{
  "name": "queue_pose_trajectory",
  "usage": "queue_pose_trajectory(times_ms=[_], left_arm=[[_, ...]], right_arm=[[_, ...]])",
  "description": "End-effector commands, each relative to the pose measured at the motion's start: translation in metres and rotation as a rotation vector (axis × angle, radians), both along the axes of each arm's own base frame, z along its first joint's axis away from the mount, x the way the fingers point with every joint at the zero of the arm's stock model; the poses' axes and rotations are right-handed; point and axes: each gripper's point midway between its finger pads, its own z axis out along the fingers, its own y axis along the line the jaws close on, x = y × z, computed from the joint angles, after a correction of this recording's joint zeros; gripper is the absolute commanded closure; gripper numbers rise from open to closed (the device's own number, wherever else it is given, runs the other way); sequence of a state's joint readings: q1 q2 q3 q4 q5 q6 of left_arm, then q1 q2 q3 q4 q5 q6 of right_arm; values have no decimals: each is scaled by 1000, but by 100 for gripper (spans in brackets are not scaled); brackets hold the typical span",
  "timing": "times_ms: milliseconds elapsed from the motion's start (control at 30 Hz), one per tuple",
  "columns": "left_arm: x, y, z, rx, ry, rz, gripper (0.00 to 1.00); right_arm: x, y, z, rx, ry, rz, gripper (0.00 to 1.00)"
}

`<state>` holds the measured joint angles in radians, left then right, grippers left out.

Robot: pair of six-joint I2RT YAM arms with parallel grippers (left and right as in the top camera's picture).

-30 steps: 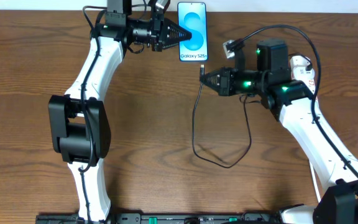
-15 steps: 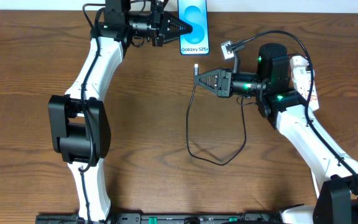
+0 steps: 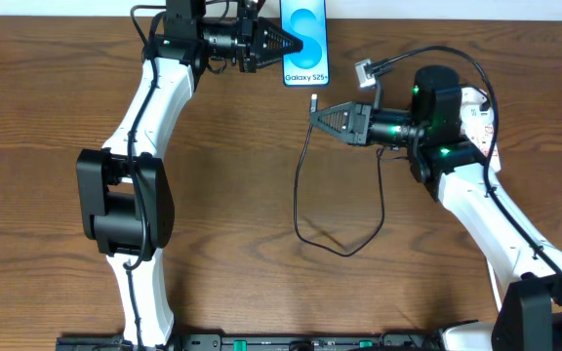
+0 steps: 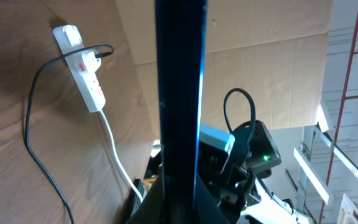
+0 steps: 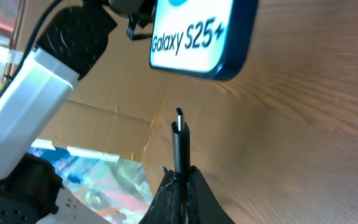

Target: Plug charger to phone and switch on socket

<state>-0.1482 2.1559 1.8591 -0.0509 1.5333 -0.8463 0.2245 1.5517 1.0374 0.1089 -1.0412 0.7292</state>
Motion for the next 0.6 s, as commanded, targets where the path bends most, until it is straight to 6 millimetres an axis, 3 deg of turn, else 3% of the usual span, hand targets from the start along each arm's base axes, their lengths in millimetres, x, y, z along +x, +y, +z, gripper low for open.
queue_pose_trajectory(times_ms=[0,567], left_arm=[[-22,-2,42,-29,-92,-47,93],[-25,-9,43,-31,-102,-62,93]], right_arm=[[-4,2,-4,19,43,29,99],[-9,4,4,62,34,85,99]])
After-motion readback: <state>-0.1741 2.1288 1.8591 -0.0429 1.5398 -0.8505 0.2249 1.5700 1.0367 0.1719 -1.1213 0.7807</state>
